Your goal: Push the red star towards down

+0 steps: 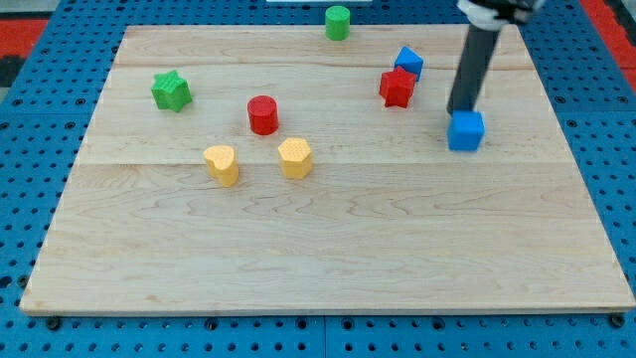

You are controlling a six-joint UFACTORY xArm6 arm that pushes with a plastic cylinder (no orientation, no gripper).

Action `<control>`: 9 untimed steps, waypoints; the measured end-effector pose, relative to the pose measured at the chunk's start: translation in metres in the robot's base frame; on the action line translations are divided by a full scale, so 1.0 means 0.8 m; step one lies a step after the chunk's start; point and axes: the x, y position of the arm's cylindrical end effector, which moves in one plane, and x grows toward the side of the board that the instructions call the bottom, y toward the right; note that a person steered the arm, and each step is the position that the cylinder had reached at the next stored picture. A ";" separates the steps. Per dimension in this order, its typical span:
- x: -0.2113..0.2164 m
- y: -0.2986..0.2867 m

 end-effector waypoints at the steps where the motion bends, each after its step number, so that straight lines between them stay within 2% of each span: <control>1: 0.089 0.001; 2: 0.157 0.001; 3: 0.068 0.031; 4: -0.063 0.056; 5: -0.142 0.007; 6: -0.179 -0.055; 7: -0.161 -0.090; 9: -0.080 -0.092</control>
